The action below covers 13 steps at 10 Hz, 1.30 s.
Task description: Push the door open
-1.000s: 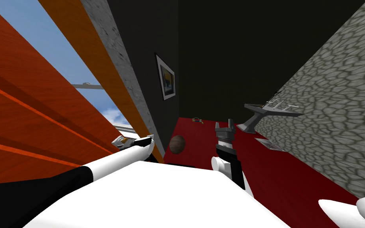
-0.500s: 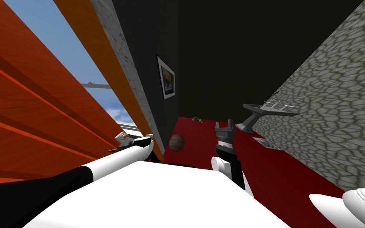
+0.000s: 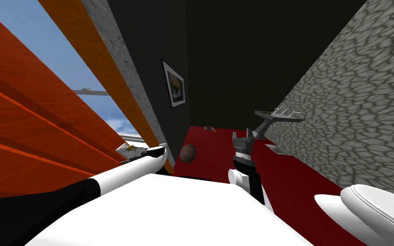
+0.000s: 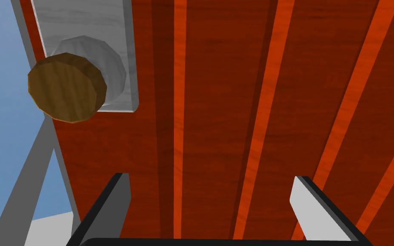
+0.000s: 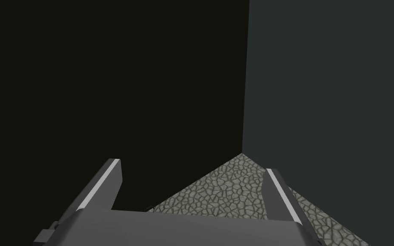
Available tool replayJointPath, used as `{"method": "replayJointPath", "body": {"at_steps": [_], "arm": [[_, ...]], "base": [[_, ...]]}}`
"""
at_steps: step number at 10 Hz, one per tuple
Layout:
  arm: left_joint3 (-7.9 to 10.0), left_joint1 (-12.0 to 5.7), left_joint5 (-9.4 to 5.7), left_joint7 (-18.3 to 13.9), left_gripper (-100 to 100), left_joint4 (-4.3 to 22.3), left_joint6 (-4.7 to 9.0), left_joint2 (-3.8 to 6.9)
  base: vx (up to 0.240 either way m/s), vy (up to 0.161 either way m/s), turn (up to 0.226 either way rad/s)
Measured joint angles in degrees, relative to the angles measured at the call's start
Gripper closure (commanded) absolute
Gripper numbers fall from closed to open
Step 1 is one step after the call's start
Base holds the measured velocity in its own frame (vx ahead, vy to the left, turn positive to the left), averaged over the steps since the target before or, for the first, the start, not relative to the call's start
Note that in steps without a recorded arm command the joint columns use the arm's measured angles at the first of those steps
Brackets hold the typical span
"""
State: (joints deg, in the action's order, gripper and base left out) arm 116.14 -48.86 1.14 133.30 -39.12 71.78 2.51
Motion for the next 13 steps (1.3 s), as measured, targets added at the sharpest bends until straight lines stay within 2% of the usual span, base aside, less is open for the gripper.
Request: {"method": "replayJointPath", "body": {"at_steps": [1, 2, 3, 4, 6, 7, 11, 13], "arm": [[1.04, -0.32, -0.08, 0.03, -100, 0.72, 0.69, -0.61], [2.14, -0.54, 0.0, 0.1, -100, 2.39, 1.34, -0.56], [3.25, -0.73, -0.09, 0.25, -100, 2.33, 1.77, -1.0], [3.5, -0.56, -0.18, 0.28, -100, 2.12, 2.02, -1.04], [1.69, -0.53, -0.34, 0.19, -100, -0.1, 0.91, -1.34], [1.16, -0.18, -0.27, 0.17, -100, 1.07, 1.16, -0.43], [-2.92, 1.19, -0.27, -0.12, -100, 2.42, 1.67, 1.71], [-5.02, 1.74, -0.35, -0.21, -100, 1.26, 0.85, 2.11]], "base": [[0.171, -0.037, -0.164], [0.199, -0.017, -0.029], [0.06, -0.012, 0.058], [-0.053, -0.016, 0.056], [-0.057, 0.011, 0.011], [-0.046, 0.022, 0.024], [-0.097, 0.031, 0.049], [-0.151, 0.066, 0.078]]}}
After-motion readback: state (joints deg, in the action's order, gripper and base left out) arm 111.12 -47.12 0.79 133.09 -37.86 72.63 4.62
